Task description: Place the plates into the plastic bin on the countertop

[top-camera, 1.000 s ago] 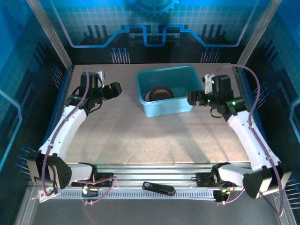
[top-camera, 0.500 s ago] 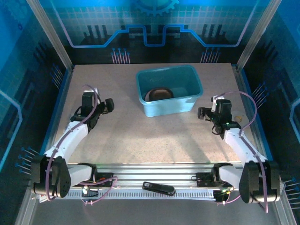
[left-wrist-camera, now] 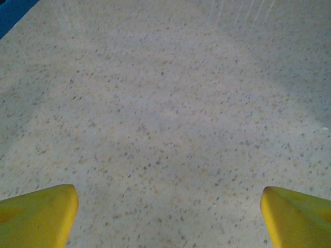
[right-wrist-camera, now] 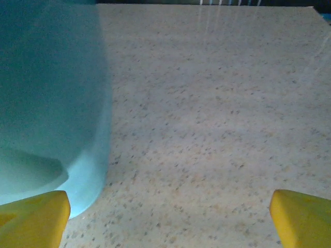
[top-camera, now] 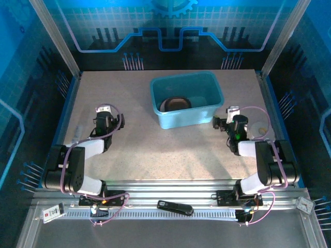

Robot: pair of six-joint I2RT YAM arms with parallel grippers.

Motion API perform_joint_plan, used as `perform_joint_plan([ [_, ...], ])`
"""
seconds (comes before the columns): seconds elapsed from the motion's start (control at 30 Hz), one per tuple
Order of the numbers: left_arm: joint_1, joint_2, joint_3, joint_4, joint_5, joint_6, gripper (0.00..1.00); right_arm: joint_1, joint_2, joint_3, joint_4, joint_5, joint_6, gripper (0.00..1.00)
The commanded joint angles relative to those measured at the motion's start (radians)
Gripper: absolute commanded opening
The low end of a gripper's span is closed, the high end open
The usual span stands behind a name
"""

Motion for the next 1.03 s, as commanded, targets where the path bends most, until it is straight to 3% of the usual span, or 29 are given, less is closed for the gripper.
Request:
perform_joint_plan([
  [0.0, 0.008, 0.057, -0.060, 0.278, 0.074, 0.057, 0.92, 0.017, 0.017, -0.045, 0.216, -0.016, -0.049, 1.00],
  [0.1, 0.008, 0.103, -0.104, 0.402, 0.092, 0.069, 0.92, 0.026, 0.020, -0.016, 0.168, 0.025, -0.049, 1.00],
  [0.23, 0.008, 0.101, -0.103, 0.397, 0.092, 0.068, 0.92, 0.046, 0.031, -0.029, 0.213, 0.081, -0.056, 1.00],
  [0.33, 0.008, 0.102, -0.102, 0.395, 0.092, 0.068, 0.93, 0.046, 0.027, 0.006, 0.139, 0.105, -0.043, 1.00],
  [1.0, 0.008, 0.102, -0.101, 0.392, 0.092, 0.068, 0.98, 0.052, 0.031, 0.011, 0.134, 0.037, -0.074, 1.00],
])
